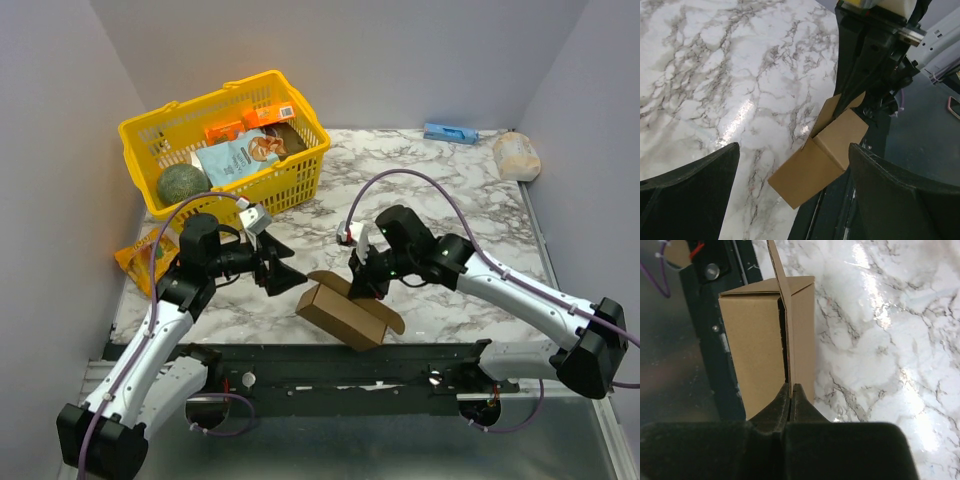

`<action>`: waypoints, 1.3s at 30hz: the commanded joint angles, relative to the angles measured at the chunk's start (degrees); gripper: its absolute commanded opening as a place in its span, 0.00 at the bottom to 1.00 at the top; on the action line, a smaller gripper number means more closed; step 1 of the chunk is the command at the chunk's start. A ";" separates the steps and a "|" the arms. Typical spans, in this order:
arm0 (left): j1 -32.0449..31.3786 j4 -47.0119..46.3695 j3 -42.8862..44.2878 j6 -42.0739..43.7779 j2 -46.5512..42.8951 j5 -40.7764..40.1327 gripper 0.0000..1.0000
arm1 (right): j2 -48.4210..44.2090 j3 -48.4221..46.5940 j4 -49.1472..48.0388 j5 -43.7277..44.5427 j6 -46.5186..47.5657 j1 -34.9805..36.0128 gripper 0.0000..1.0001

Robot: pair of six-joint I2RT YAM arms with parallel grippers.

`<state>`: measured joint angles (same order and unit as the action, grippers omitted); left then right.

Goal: Fold the paper box

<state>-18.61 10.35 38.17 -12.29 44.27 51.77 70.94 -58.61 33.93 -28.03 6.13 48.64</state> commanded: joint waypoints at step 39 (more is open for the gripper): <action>-15.31 -0.07 -0.91 0.34 8.02 10.81 0.99 | 3.59 -4.76 4.83 -22.94 6.09 -6.98 0.01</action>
<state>-33.15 9.13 37.23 -12.99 52.07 61.10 73.78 -61.56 37.32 -46.26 11.22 42.61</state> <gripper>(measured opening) 0.987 0.014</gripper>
